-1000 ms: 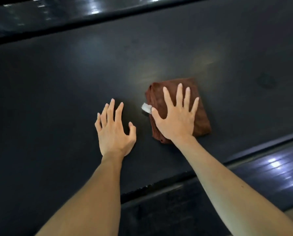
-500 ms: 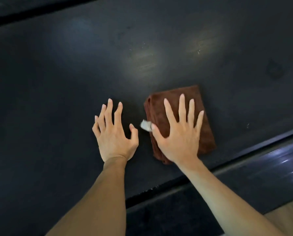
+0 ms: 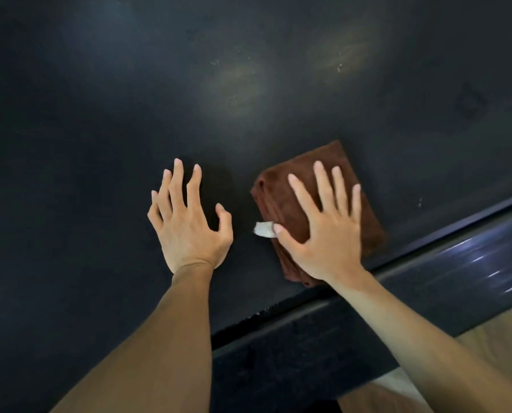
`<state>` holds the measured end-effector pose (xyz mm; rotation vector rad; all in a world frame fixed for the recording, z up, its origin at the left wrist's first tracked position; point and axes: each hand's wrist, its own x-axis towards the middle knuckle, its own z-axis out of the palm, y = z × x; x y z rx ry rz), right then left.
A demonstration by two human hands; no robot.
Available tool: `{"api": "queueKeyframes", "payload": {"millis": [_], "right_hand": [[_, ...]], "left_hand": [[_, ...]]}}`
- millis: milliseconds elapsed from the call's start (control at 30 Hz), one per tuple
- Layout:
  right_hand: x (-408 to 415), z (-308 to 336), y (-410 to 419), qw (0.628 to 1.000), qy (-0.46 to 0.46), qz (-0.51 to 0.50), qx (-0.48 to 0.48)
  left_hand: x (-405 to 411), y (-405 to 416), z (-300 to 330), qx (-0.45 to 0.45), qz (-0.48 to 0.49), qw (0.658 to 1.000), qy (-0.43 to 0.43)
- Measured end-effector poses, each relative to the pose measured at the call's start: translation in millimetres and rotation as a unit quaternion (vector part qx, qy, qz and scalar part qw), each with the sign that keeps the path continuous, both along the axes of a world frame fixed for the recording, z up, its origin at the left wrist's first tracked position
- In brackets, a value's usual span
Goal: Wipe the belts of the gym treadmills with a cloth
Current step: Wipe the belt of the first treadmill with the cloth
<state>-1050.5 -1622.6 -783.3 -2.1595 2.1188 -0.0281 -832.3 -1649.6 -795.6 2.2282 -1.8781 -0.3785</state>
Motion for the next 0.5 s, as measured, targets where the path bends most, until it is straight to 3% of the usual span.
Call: {"api": "queueKeyframes", "payload": {"millis": [133, 500], "right_hand": [[-8, -7, -39, 0.996, 0.016, -0.087, 0.006], [5, -8, -64, 0.997, -0.028, -0.061, -0.033]], "left_hand": [[0, -2, -1, 0.002, -0.002, 1.0, -0.005], [1, -2, -1, -0.004, -0.002, 1.0, -0.018]]}}
